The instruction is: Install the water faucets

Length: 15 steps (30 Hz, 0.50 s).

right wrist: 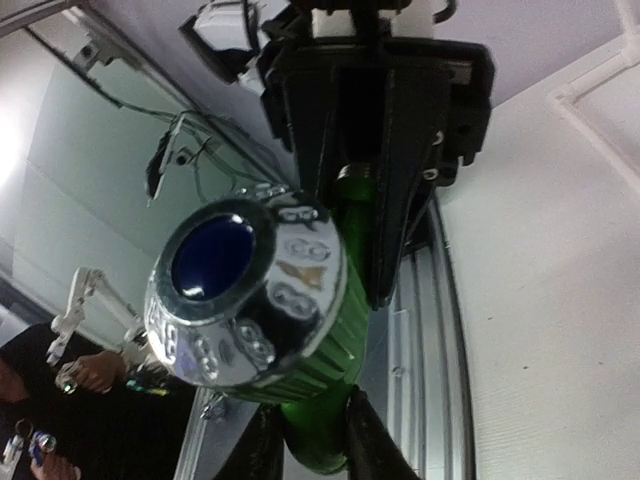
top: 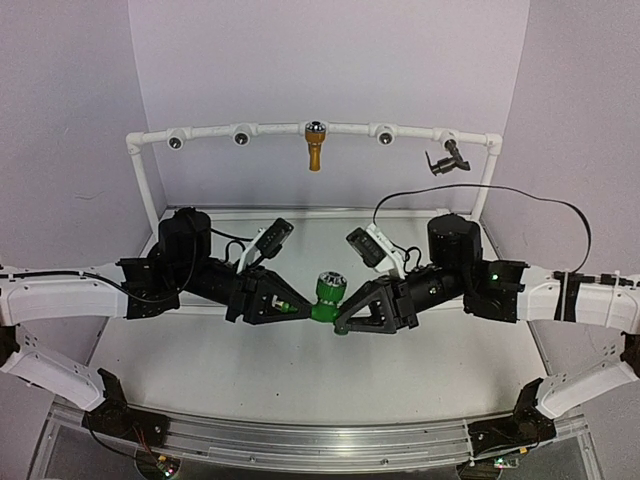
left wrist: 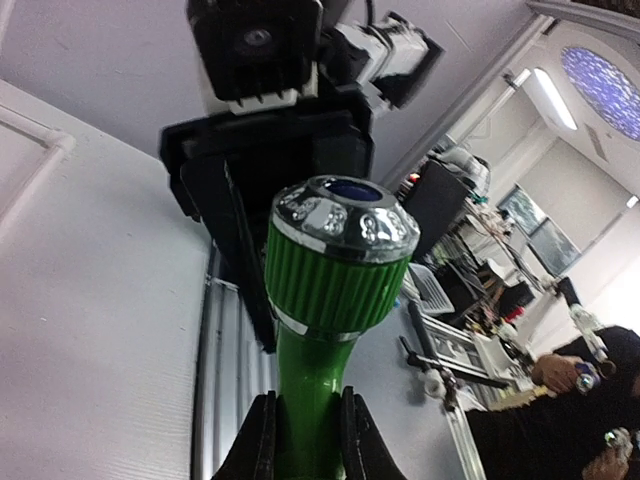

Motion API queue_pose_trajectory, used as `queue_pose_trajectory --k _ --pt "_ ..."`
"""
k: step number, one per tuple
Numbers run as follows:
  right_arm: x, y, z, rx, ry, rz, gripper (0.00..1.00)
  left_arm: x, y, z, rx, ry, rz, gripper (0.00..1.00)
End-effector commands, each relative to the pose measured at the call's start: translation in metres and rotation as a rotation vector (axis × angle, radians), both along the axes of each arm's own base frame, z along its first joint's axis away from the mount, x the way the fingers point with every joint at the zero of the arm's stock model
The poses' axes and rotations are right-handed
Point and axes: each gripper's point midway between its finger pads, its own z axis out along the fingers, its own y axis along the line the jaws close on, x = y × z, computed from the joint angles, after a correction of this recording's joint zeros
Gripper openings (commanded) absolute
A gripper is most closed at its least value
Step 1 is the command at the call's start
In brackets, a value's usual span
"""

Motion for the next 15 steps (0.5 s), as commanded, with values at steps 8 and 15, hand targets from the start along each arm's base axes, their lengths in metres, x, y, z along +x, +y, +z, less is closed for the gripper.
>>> queue_pose_trajectory --k 8,15 --pt "0.048 -0.005 0.01 0.082 -0.193 -0.363 0.82 0.051 -0.007 0.023 -0.051 -0.006 0.293 0.0" --pt "0.055 0.012 0.026 0.148 -0.219 -0.342 0.58 0.05 -0.013 0.015 -0.031 0.025 0.266 0.0"
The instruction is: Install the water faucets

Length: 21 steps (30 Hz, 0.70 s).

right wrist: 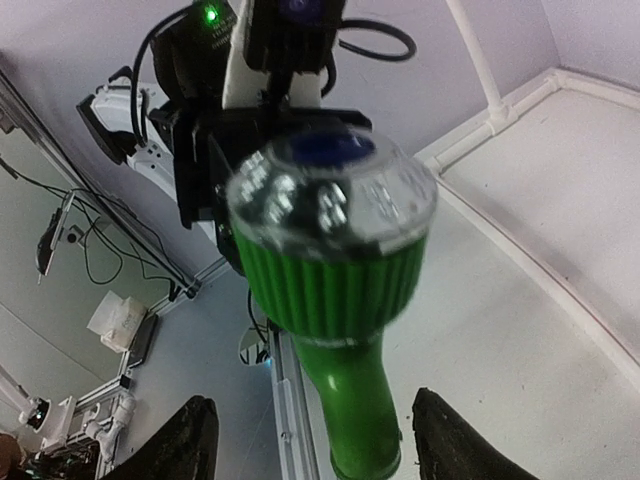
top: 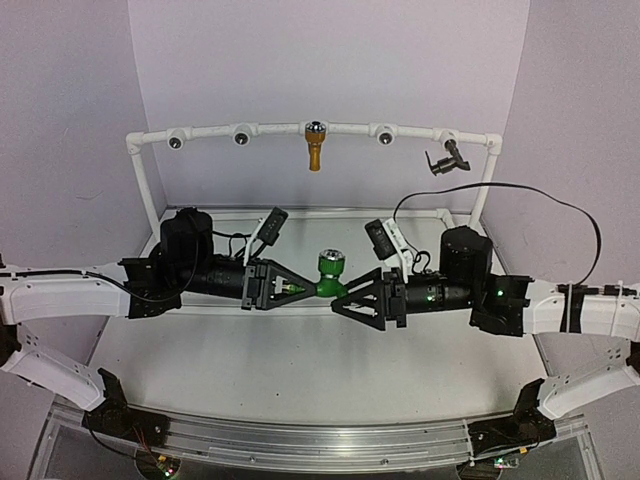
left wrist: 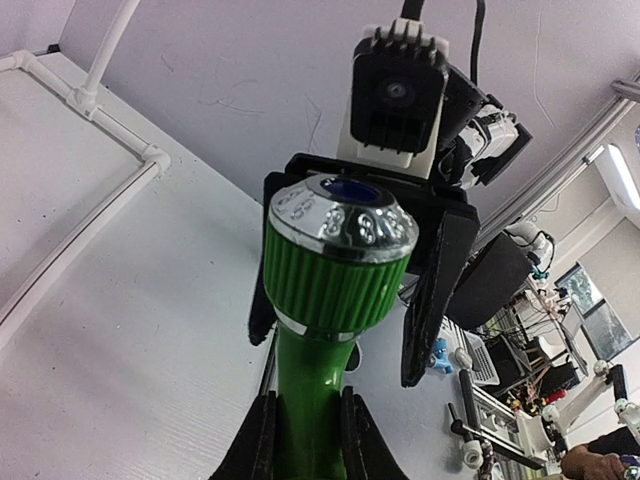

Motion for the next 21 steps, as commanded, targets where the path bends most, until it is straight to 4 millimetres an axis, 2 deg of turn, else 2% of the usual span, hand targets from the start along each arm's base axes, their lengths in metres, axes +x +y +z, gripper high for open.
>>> queue_pose_trajectory --k 1,7,8,12,14,15,17,18,19,21 --pt "0.009 0.018 0.037 0.112 -0.078 0.015 0.56 0.004 -0.005 0.022 -0.063 -0.027 0.0 0.0" --pt "0.01 0.031 0.043 0.147 -0.072 0.056 0.42 -0.001 -0.003 0.023 -0.07 -0.031 -0.021 0.0" --pt "0.01 0.031 0.045 0.156 -0.075 0.054 0.36 -0.002 -0.003 0.022 -0.071 -0.03 -0.026 0.0" --pt "0.007 0.032 0.051 0.199 -0.074 0.078 0.02 -0.006 -0.003 0.021 -0.072 -0.03 -0.05 0.0" --pt "0.007 0.031 0.052 0.203 -0.084 0.07 0.0 -0.008 -0.002 0.021 -0.074 -0.035 -0.061 0.01" --pt "0.01 0.029 0.052 0.204 -0.09 0.046 0.0 -0.008 -0.002 0.021 -0.074 -0.038 -0.056 0.08" --pt "0.023 0.021 0.049 0.193 -0.107 -0.054 0.0 -0.004 0.003 0.021 -0.075 -0.047 -0.017 0.46" --pt "0.03 0.015 0.047 0.174 -0.12 -0.114 0.0 0.001 0.007 0.021 -0.075 -0.053 0.021 0.61" --pt "0.04 0.008 0.042 0.137 -0.133 -0.189 0.0 0.006 0.012 0.021 -0.074 -0.059 0.066 0.72" --pt "0.061 -0.008 0.032 0.024 -0.178 -0.334 0.0 0.021 0.026 0.019 -0.057 -0.069 0.174 0.84"
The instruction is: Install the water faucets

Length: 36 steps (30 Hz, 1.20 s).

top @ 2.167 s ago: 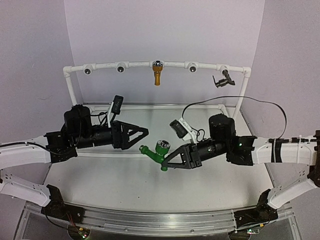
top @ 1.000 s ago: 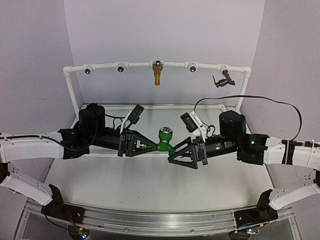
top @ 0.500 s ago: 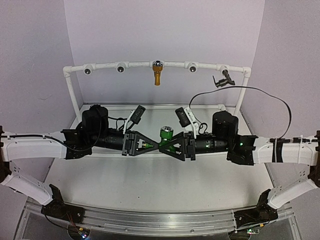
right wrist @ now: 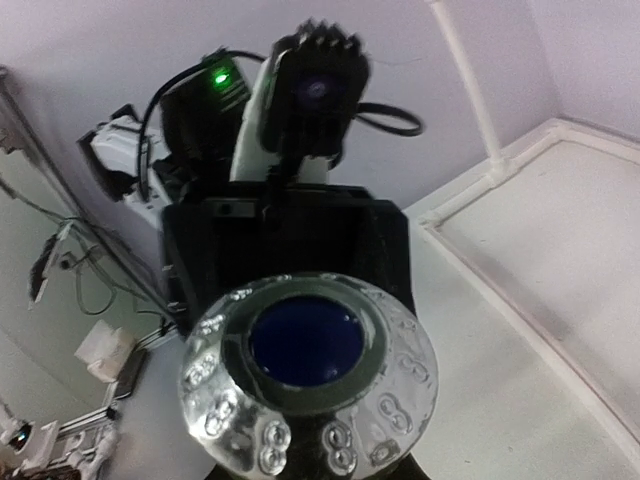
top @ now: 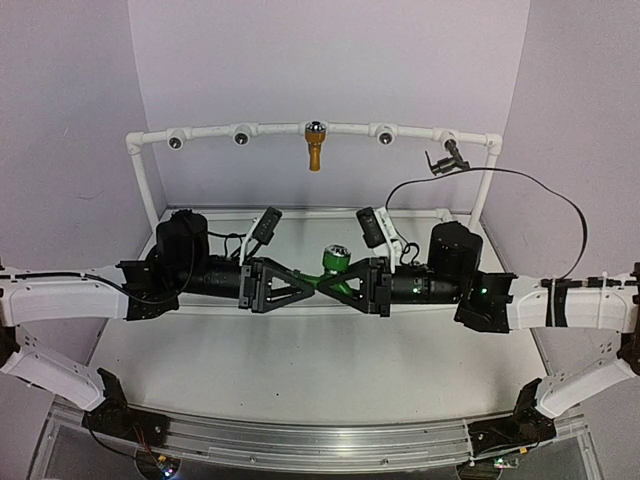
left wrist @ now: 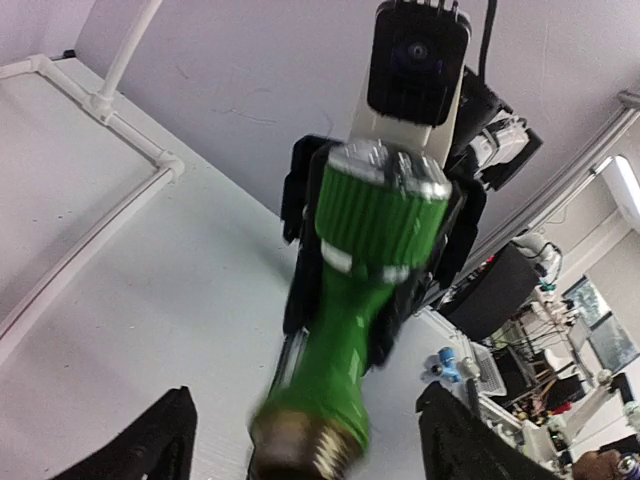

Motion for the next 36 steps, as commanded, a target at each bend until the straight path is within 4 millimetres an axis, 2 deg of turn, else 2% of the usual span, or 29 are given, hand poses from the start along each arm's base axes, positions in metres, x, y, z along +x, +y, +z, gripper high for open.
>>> queue_pose_trajectory --k 1,3,6,9,11,14,18,20,23,25,28,34,36 --pt "0.052 -0.038 0.009 -0.131 -0.144 -0.378 0.0 0.025 0.027 0.017 -0.02 -0.071 0.221 0.88" --pt "0.075 -0.062 -0.001 -0.299 -0.193 -0.533 0.0 0.047 0.042 0.005 0.069 -0.066 0.371 0.91" --pt "0.106 -0.104 -0.003 -0.596 -0.396 -0.733 0.0 0.081 0.061 -0.013 0.219 -0.08 0.572 0.93" --pt "0.131 -0.133 0.008 -0.876 -0.619 -0.851 0.0 0.101 0.061 -0.043 0.399 -0.094 0.627 0.93" --pt "0.143 -0.142 0.022 -1.025 -0.758 -0.881 0.0 0.113 0.052 -0.052 0.466 -0.117 0.625 0.93" --pt "0.16 -0.144 0.045 -1.219 -0.949 -0.881 0.0 0.128 0.037 -0.07 0.555 -0.153 0.597 0.93" --pt "0.177 -0.131 0.057 -1.422 -1.216 -0.76 0.0 0.14 0.009 -0.107 0.662 -0.172 0.49 0.94" --pt "0.184 -0.128 0.066 -1.451 -1.294 -0.746 0.0 0.138 -0.005 -0.119 0.68 -0.174 0.412 0.93" --pt "0.194 -0.132 0.078 -1.488 -1.359 -0.719 0.0 0.138 -0.02 -0.149 0.733 -0.184 0.318 0.91" --pt "0.196 -0.134 0.081 -1.506 -1.391 -0.698 0.0 0.142 -0.025 -0.16 0.761 -0.217 0.287 0.91" --pt "0.202 -0.143 0.082 -1.529 -1.421 -0.708 0.0 0.151 -0.031 -0.189 0.836 -0.247 0.259 0.9" --pt "0.207 -0.153 0.107 -1.502 -1.579 -0.873 0.0 0.172 -0.052 -0.211 0.864 -0.27 0.266 0.9" --pt "0.208 -0.155 0.116 -1.483 -1.598 -0.903 0.0 0.177 -0.054 -0.22 0.883 -0.273 0.274 0.86"
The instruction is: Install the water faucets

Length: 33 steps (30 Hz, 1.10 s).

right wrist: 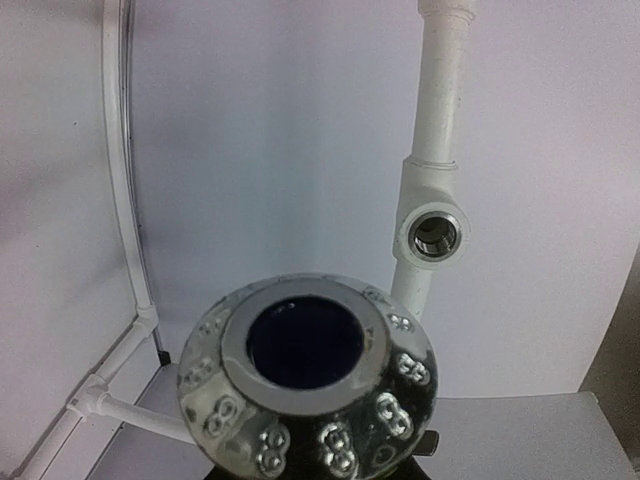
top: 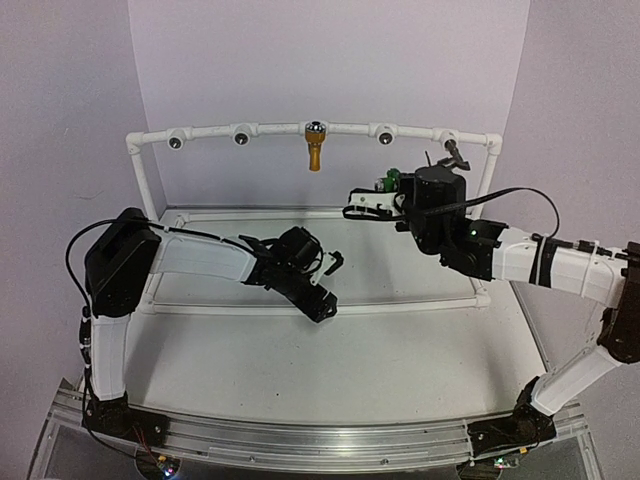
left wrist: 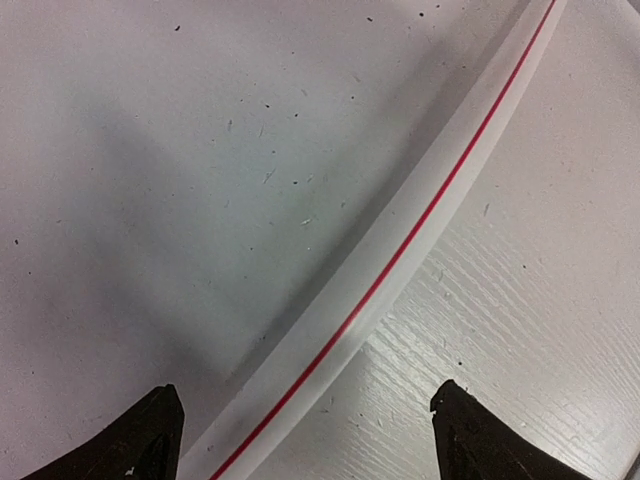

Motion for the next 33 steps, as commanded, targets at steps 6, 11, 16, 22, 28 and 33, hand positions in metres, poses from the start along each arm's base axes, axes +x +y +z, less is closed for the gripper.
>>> queue_pose_trajectory --k 6,11,16,22,28,33 --pt "0.0 -0.004 0.078 0.073 -0.273 0.068 0.0 0.014 -0.013 -0.023 0.056 -0.059 -0.066 0.75" --pt "0.004 0.001 0.087 0.073 -0.3 0.102 0.0 0.006 -0.013 -0.037 0.05 -0.021 -0.079 0.68" --pt "0.017 0.003 0.087 0.07 -0.298 0.087 0.0 0.002 -0.011 -0.05 0.062 0.006 -0.072 0.51" --pt "0.032 0.001 0.079 0.071 -0.281 0.042 0.0 -0.015 -0.01 -0.063 0.068 0.056 -0.1 0.34" --pt "0.042 0.002 0.076 0.072 -0.275 0.006 0.0 -0.029 -0.015 -0.071 0.077 0.077 -0.129 0.25" --pt "0.044 -0.003 0.081 0.082 -0.282 -0.026 0.0 -0.033 -0.013 -0.076 0.082 0.09 -0.13 0.21"
